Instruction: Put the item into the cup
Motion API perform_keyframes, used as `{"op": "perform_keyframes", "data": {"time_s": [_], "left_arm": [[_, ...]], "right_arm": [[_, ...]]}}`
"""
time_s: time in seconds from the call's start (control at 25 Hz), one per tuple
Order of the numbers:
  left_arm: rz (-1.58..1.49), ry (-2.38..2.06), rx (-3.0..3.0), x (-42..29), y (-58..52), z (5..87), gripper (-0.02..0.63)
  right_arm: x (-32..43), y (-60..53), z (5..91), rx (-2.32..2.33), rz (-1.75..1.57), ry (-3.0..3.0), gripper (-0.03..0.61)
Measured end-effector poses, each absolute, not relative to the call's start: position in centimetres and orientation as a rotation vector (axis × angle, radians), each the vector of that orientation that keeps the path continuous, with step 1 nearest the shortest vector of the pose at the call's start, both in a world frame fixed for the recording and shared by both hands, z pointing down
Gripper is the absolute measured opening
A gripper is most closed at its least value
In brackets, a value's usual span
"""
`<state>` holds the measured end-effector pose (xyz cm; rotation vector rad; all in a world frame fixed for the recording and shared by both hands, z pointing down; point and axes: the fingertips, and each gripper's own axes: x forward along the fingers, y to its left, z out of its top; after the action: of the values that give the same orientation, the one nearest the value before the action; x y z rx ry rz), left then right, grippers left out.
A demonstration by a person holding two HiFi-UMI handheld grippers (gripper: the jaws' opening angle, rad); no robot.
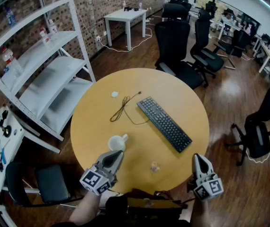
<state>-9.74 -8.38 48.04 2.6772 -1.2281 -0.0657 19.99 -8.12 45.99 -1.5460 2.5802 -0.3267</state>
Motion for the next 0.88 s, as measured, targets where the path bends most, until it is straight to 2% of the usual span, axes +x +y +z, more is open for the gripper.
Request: {"op": "perform_keyframes", "data": {"time_s": [0.32,0.48,0.52,0.6,0.88], "left_arm": [[0.070,-1.057,2.727,-4.2,-10.0,51.9,0.003],[0.183,-0.871,2.759,0.0,-9.5,54.5,0.059],[0.223,-0.822,2.769,1.1,-9.3,55.4,0.112],[0.327,-0.728,2.773,3.1,-8.8,57.2,0.169],[0.804,-0.467,2.790,7.2,-5.6,66.3,0.207]], "right_arm": [[23.4,-6.6,46.9,-1.651,-0.347,2.502,0.006],[24.5,-4.9,48.0,-1.705,-0.401,2.464,0.006],[24.7,-4.5,48.3,-1.715,-0.411,2.457,0.006],[24.9,-3.8,48.8,-1.733,-0.435,2.444,0.006],[26.4,-1.6,50.0,-1.780,-0.534,2.414,0.006]]}}
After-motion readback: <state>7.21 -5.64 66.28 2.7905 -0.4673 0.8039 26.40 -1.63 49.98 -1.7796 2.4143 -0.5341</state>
